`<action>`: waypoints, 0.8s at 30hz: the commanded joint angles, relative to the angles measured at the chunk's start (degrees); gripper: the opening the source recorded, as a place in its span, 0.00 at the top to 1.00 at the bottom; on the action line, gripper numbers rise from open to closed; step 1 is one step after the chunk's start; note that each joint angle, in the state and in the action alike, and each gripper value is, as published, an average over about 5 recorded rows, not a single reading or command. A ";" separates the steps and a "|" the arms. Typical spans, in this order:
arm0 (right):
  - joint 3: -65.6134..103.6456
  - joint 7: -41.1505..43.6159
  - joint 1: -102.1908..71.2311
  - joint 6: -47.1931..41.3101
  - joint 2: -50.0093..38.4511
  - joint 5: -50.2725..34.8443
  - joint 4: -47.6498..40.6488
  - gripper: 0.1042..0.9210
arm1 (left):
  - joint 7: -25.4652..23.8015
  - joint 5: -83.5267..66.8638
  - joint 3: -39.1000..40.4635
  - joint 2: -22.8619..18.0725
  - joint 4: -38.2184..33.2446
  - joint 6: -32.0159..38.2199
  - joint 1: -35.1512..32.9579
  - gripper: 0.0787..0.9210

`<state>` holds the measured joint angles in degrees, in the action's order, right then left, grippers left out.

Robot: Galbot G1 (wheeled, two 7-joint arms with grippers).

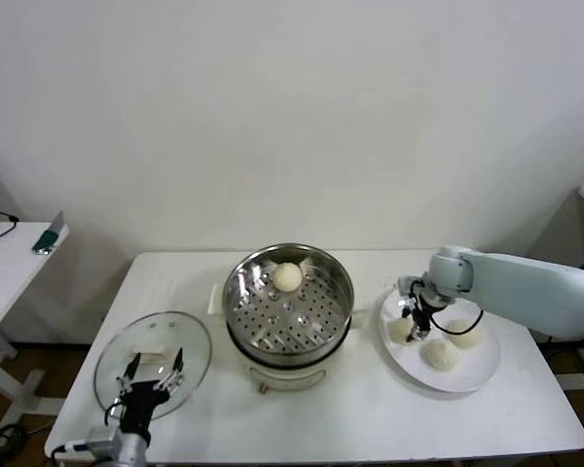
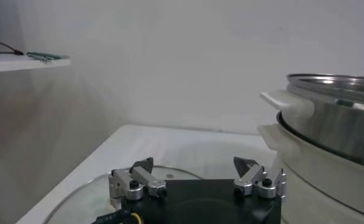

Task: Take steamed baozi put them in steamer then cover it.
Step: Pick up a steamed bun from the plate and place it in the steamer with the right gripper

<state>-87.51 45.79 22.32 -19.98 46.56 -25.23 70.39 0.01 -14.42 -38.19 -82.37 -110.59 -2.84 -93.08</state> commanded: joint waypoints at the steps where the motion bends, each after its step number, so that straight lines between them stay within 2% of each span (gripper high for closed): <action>1: -2.51 1.45 5.25 0.40 -0.16 -1.74 1.03 0.40 | 0.01 0.03 0.02 0.05 0.04 -0.01 0.01 0.12; 8: -14.71 6.14 27.98 3.23 1.03 -9.15 5.89 0.40 | 0.05 0.02 0.09 0.33 -0.46 0.04 -0.23 0.12; 14: -16.06 8.86 42.63 3.18 6.55 -19.45 10.27 0.40 | 0.23 0.08 0.56 1.01 -0.33 0.21 -0.41 0.12; 20: -7.84 4.13 41.41 -1.97 13.63 -29.57 14.94 0.40 | 0.29 0.46 1.29 1.24 -0.70 0.20 -0.39 0.12; 24: -3.94 0.13 36.69 -5.20 20.84 -32.85 14.94 0.40 | 0.33 0.57 1.57 1.31 -1.21 0.19 -0.58 0.12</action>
<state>-95.16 48.95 55.26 -21.69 58.66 -48.34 81.68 0.34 -13.98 -36.84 -81.15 -112.05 -2.63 -93.77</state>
